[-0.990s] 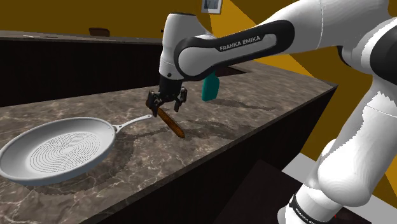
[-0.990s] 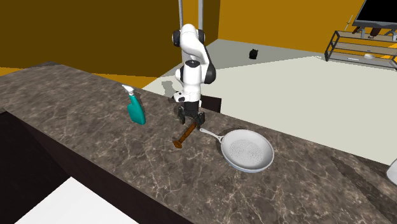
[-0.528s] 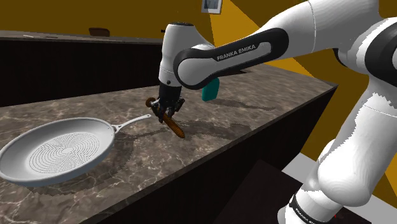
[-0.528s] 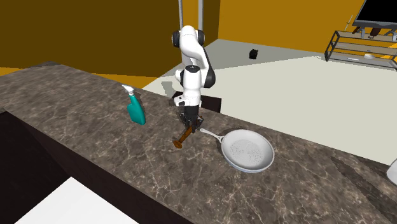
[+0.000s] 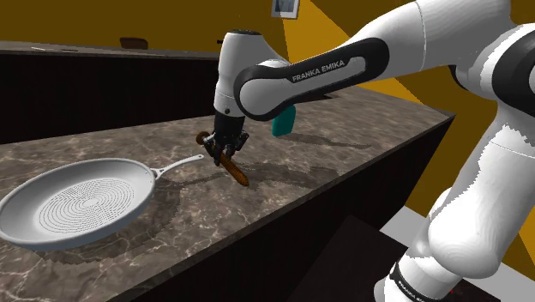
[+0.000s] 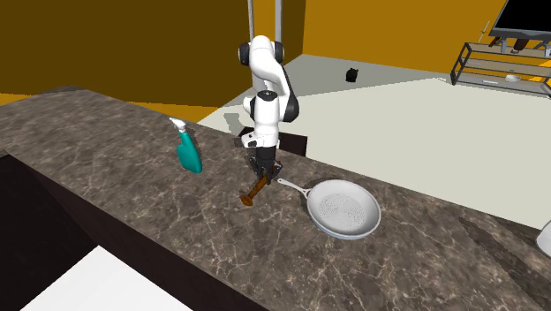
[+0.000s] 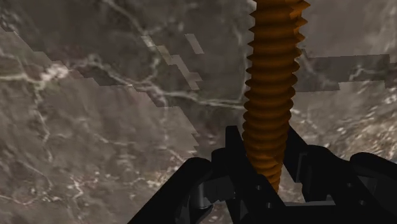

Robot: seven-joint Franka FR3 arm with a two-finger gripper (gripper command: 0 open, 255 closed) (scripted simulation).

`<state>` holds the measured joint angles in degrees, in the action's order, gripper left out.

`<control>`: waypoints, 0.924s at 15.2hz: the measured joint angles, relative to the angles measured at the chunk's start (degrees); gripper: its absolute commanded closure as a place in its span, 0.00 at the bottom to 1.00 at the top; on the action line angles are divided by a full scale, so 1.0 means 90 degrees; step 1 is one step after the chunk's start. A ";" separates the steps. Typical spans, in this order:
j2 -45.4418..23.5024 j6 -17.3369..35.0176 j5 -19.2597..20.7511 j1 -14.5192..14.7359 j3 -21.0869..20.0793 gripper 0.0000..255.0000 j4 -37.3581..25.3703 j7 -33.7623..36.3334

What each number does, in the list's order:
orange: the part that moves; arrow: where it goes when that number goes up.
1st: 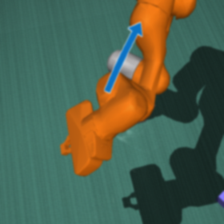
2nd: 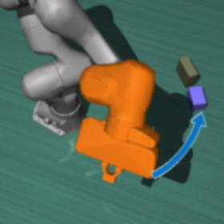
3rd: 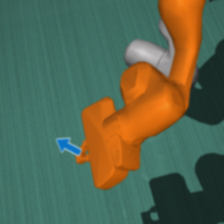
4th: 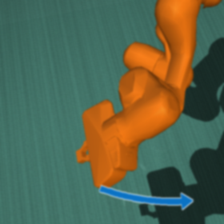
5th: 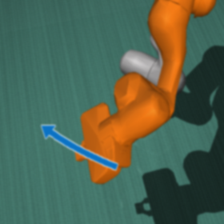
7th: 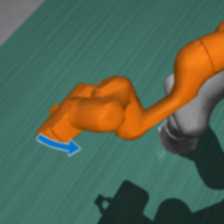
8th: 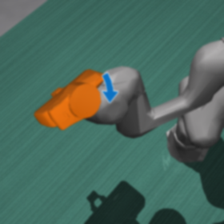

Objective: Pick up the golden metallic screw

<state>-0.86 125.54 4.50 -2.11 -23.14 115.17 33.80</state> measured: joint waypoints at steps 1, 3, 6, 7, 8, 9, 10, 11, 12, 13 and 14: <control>0.0007 -0.0046 -0.0006 0.0002 -0.0002 1.00 -0.0034 -0.0002; 0.0070 -0.0181 -0.0041 0.0002 -0.0003 1.00 -0.0110 -0.0025; 0.0113 -0.0402 -0.0073 -0.0005 0.0004 1.00 -0.0294 -0.0066; 0.0140 -0.0490 -0.0089 -0.0005 0.0004 1.00 -0.0357 -0.0077; 0.0152 -0.0573 -0.0100 -0.0009 0.0008 1.00 -0.0430 -0.0096; 0.0167 -0.0649 -0.0109 -0.0008 0.0007 1.00 -0.0492 -0.0100; 0.0206 -0.0731 -0.0129 -0.0008 0.0008 1.00 -0.0539 -0.0113; 0.0224 -0.0820 -0.0143 -0.0016 0.0016 1.00 -0.0613 -0.0140; 0.0219 -0.0903 -0.0141 -0.0012 0.0012 1.00 -0.0702 -0.0136; 0.0240 -0.0972 -0.0152 -0.0013 0.0013 1.00 -0.0750 -0.0145; 0.0239 -0.1052 -0.0154 -0.0011 0.0012 1.00 -0.0830 -0.0146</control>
<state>1.28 116.08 3.12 -2.21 -23.03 107.70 32.49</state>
